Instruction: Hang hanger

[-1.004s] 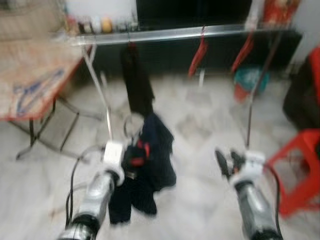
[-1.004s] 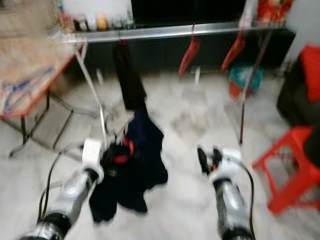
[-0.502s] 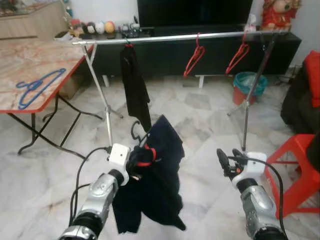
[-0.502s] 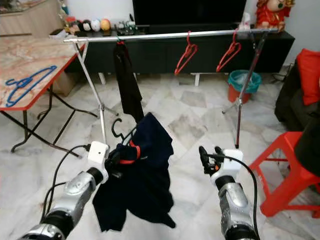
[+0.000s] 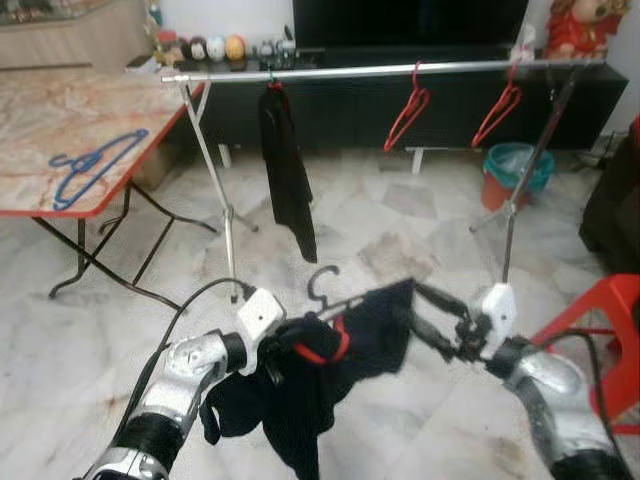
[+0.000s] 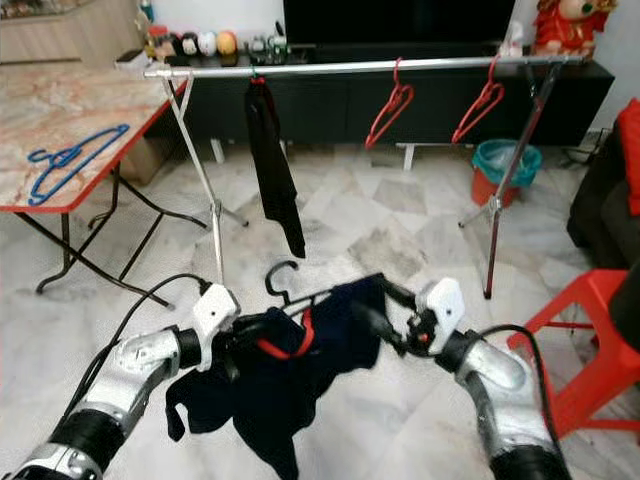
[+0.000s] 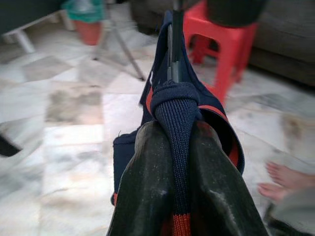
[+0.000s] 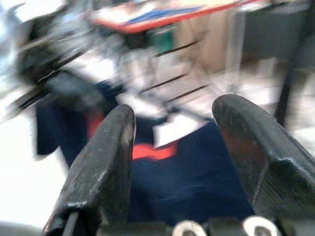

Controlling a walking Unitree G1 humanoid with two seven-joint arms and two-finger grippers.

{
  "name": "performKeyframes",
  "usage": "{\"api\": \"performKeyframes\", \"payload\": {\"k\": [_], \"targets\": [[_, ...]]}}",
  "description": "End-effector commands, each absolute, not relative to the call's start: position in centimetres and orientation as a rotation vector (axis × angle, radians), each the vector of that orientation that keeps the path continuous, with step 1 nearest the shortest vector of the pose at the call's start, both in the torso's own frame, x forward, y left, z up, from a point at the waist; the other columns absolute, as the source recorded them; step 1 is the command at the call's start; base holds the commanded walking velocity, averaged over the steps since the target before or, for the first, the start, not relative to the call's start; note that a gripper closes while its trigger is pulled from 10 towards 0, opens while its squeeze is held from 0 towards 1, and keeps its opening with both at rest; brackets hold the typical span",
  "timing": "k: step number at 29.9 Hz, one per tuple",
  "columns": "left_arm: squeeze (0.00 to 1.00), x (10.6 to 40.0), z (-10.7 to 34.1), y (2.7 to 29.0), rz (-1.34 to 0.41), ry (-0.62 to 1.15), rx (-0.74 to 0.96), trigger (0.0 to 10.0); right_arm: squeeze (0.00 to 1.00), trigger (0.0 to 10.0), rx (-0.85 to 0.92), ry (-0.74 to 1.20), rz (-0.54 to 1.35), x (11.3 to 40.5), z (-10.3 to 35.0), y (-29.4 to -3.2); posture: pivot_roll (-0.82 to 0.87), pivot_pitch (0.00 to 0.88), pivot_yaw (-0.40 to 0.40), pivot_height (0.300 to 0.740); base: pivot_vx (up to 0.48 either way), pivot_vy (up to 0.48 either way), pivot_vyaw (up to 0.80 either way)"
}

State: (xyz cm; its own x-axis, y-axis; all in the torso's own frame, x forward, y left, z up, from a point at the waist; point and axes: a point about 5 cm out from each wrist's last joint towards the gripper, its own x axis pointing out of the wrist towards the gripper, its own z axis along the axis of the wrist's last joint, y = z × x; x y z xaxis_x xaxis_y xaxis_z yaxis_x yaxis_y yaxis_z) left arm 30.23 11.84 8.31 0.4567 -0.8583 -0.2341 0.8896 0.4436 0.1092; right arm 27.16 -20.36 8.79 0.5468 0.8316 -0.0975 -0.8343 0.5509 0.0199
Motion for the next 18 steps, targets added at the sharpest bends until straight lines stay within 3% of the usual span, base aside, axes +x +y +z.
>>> {"api": "performKeyframes", "payload": {"k": [1,11,18], "targets": [[0.00,30.3,9.8,11.3,-1.160,0.111,0.243,10.0,0.00,10.0,-0.025,0.115,1.083,26.8,9.1,-19.8,-0.01,0.000,0.066,0.740,0.000,0.000,0.00],[0.00,28.9,10.4,11.1,-1.312,0.165,0.293,10.0,0.00,10.0,-0.064,0.213,1.232,25.6,9.1,-19.9,-0.01,0.005,0.068,0.740,0.000,0.000,0.00],[0.00,27.9,10.7,11.2,-1.390,0.209,0.317,10.0,0.00,10.0,-0.114,0.118,1.259,26.6,12.1,-19.3,-0.01,0.006,0.078,0.740,0.000,0.000,0.00]]}}
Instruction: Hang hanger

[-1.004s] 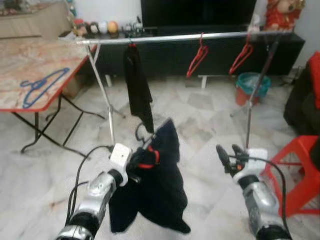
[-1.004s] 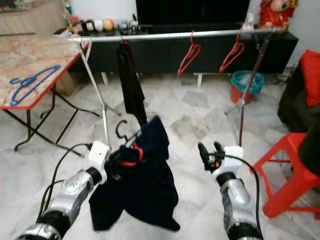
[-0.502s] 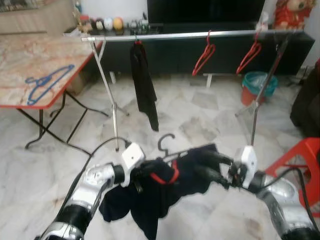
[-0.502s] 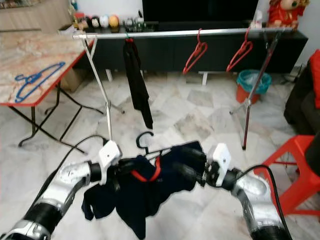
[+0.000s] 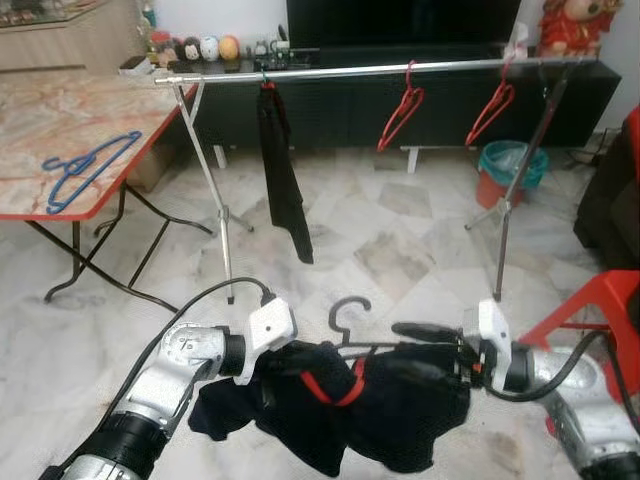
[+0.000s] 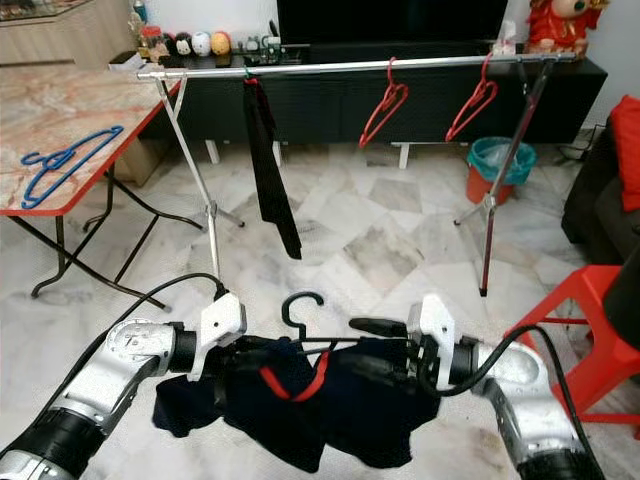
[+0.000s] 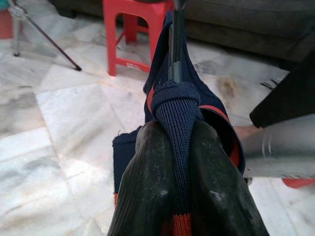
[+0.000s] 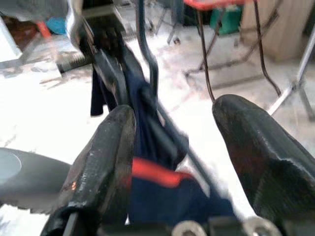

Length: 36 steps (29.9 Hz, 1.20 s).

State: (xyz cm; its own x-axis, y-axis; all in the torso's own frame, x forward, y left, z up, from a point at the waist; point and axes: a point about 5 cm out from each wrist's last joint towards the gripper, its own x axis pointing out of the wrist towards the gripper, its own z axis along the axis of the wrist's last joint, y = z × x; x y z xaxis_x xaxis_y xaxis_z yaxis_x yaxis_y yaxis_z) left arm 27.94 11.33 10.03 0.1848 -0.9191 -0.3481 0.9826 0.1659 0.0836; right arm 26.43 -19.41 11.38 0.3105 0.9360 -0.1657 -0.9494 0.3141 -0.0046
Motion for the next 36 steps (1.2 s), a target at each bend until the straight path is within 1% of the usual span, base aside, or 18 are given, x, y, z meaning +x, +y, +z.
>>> {"api": "performKeyframes", "payload": {"k": [1,5,10,23,24,25,26,31,32,33,36], "targets": [[0.00,27.8,10.7,11.1,-1.401,0.213,0.316,10.0,0.00,10.0,-0.113,0.102,1.282,26.4,12.5,-19.1,-0.01,0.006,0.079,0.740,0.000,0.000,0.00],[0.00,27.6,10.9,10.9,-1.412,0.216,0.313,10.0,0.00,10.0,-0.108,0.105,1.290,26.3,12.6,-19.0,-0.01,0.004,0.077,0.740,0.000,0.000,0.00],[0.00,27.1,11.5,10.5,-1.450,0.220,0.321,10.0,0.00,10.0,-0.094,0.189,1.305,25.5,10.8,-19.0,0.00,0.003,0.073,0.740,0.000,0.000,0.00],[0.00,26.7,12.8,9.9,-1.494,0.200,0.320,10.0,0.00,10.0,-0.140,0.252,1.248,26.0,9.3,-19.1,0.00,0.001,0.073,0.740,0.000,0.000,0.00],[0.00,26.6,12.9,9.8,-1.498,0.198,0.315,10.0,0.00,5.3,-0.132,0.247,1.239,26.1,9.3,-19.0,0.00,0.000,0.073,0.740,0.000,0.000,0.00],[0.00,26.6,12.9,9.8,-1.501,0.196,0.313,10.0,0.00,5.3,-0.126,0.244,1.234,26.2,9.3,-19.0,0.00,0.000,0.073,0.740,0.000,0.000,0.00],[0.00,26.5,12.9,9.7,-1.504,0.196,0.312,10.0,0.00,0.0,-0.115,0.239,1.229,26.2,9.4,-18.9,0.00,0.000,0.073,0.740,0.000,0.000,0.00],[0.00,26.2,12.9,9.3,-1.520,0.198,0.306,10.0,0.00,0.0,-0.111,0.227,1.238,26.4,9.3,-18.5,0.00,0.000,0.074,0.740,0.000,0.000,0.00],[0.00,26.2,13.0,9.3,-1.521,0.198,0.305,10.0,0.00,3.3,-0.113,0.225,1.239,26.4,9.3,-18.5,0.00,0.000,0.074,0.740,0.000,0.000,0.00],[0.00,26.2,13.0,9.2,-1.521,0.197,0.303,10.0,0.00,10.0,-0.114,0.225,1.252,26.3,9.3,-18.3,0.00,0.000,0.074,0.740,0.000,0.000,0.00],[0.00,26.2,13.0,9.1,-1.525,0.196,0.301,10.0,0.00,10.0,-0.110,0.226,1.269,26.3,9.3,-18.1,0.00,0.000,0.073,0.740,0.000,0.000,0.00]]}}
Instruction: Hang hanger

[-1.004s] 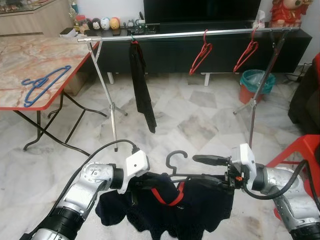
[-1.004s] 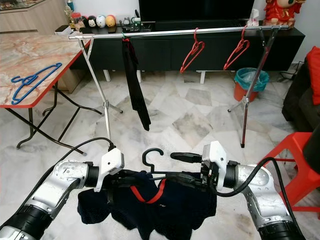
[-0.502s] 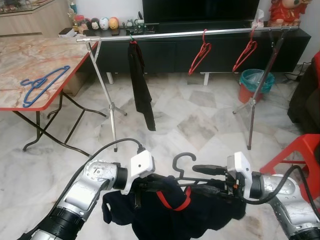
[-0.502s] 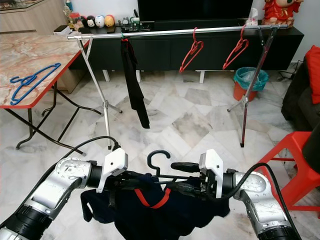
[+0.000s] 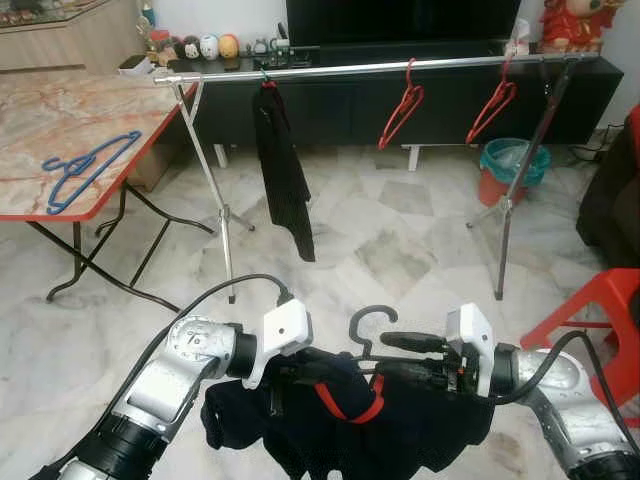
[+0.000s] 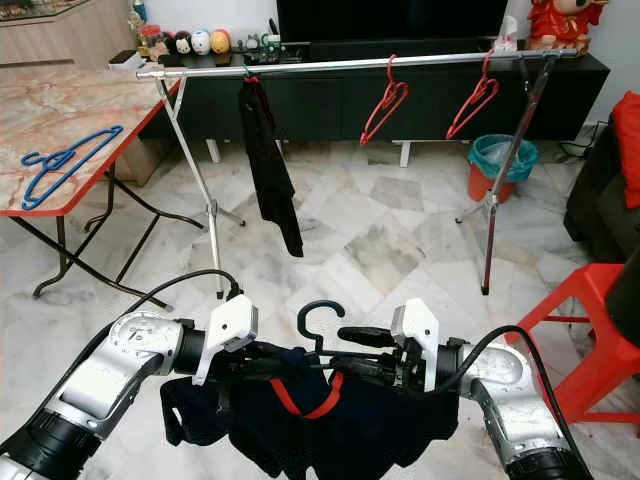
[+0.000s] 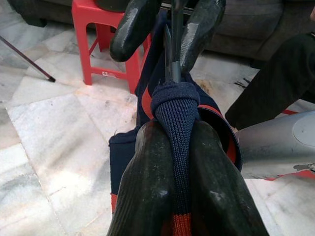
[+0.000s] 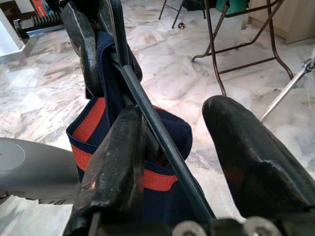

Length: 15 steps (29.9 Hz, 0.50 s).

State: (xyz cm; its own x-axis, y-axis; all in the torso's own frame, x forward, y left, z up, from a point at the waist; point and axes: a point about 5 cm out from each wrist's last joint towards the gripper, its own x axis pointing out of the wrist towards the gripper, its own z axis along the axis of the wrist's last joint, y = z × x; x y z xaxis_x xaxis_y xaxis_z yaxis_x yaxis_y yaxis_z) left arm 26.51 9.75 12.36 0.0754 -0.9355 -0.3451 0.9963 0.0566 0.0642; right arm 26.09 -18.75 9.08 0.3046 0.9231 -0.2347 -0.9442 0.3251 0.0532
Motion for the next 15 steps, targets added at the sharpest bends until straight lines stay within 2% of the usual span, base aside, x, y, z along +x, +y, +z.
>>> {"api": "performKeyframes", "payload": {"k": [1,6,7,8,15], "targets": [[0.00,26.17,13.05,9.06,-1.526,0.196,0.301,10.0,0.00,10.0,-0.110,0.227,1.273,26.28,9.30,-18.02,0.00,0.000,0.073,0.740,0.000,0.000,0.00],[0.00,25.95,13.07,8.81,-1.536,0.194,0.302,10.0,0.00,10.0,-0.112,0.233,1.289,26.30,9.21,-17.74,0.00,0.000,0.073,0.740,0.000,0.000,0.00],[0.00,25.89,13.07,8.73,-1.538,0.194,0.300,10.0,0.00,1.6,-0.106,0.230,1.293,26.28,9.23,-17.69,0.00,0.000,0.074,0.740,0.000,0.000,0.00],[0.00,25.88,13.07,8.70,-1.538,0.193,0.300,10.0,0.00,0.0,-0.098,0.232,1.297,26.25,9.23,-17.64,0.00,0.000,0.074,0.740,0.000,0.000,0.00],[0.00,25.89,13.10,8.47,-1.545,0.190,0.295,10.0,0.00,0.0,-0.089,0.249,1.326,25.84,8.97,-17.31,0.00,0.000,0.075,0.740,0.000,0.000,0.00]]}}
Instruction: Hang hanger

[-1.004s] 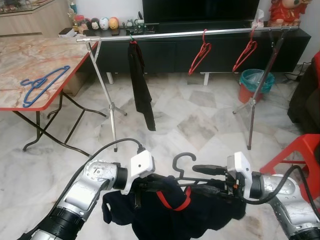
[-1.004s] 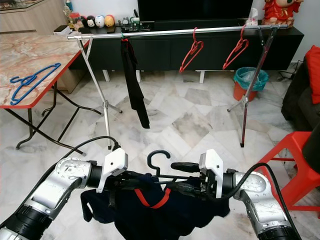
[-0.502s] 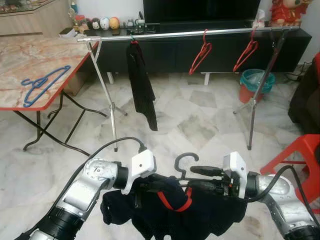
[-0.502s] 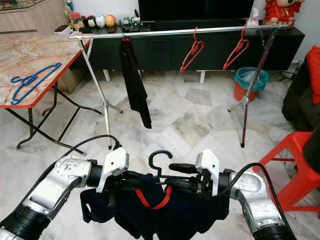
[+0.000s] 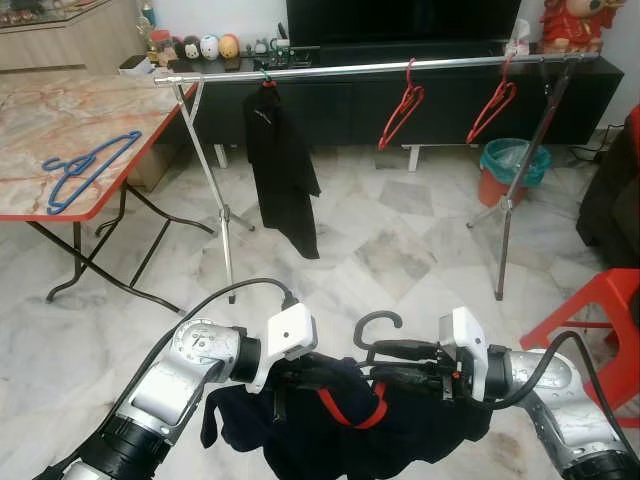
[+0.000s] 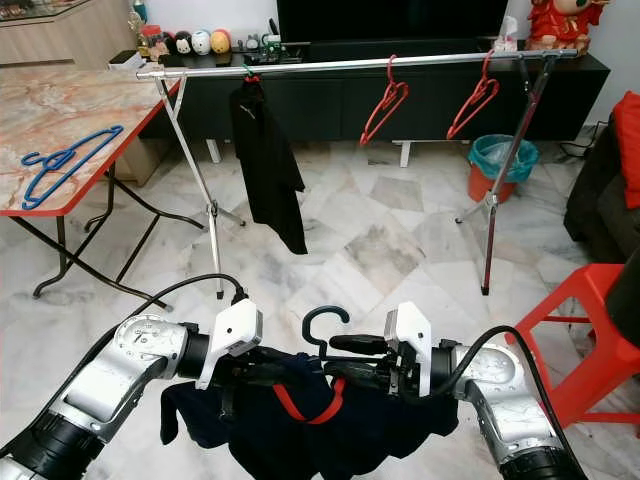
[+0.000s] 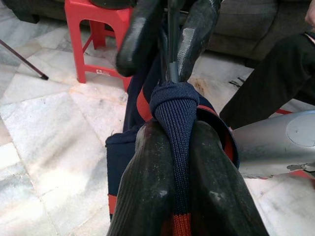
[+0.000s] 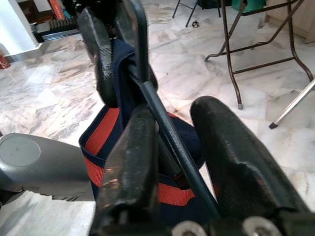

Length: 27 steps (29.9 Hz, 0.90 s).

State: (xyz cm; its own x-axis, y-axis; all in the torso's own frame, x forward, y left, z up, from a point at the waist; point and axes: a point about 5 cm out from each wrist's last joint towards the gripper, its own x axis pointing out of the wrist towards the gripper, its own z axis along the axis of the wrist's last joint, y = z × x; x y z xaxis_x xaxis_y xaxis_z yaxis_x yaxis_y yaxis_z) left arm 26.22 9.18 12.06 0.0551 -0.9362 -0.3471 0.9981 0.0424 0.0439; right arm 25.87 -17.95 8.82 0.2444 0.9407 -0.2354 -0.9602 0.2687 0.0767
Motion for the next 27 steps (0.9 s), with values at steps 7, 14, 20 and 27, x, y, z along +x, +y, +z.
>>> {"api": "performKeyframes", "payload": {"k": [7,14,20,27], "targets": [[0.00,26.11,13.10,8.43,-1.532,0.181,0.293,10.0,0.00,0.0,-0.103,0.291,1.358,25.38,8.47,-17.41,0.00,0.000,0.074,0.740,0.000,0.000,0.00],[0.00,26.41,13.31,8.18,-1.531,0.172,0.298,10.0,0.00,0.0,-0.100,0.305,1.375,25.31,8.27,-17.21,0.01,0.000,0.061,0.740,0.000,0.000,0.00],[0.00,26.22,13.18,7.69,-1.525,0.161,0.286,10.0,0.00,0.0,-0.107,0.332,1.399,25.08,8.08,-17.41,0.01,0.000,0.043,0.740,0.000,0.000,0.00],[0.00,26.25,12.99,7.74,-1.515,0.166,0.288,10.0,0.00,0.0,-0.105,0.338,1.415,25.09,8.17,-17.39,0.02,0.000,0.028,0.740,0.000,0.000,0.00]]}}
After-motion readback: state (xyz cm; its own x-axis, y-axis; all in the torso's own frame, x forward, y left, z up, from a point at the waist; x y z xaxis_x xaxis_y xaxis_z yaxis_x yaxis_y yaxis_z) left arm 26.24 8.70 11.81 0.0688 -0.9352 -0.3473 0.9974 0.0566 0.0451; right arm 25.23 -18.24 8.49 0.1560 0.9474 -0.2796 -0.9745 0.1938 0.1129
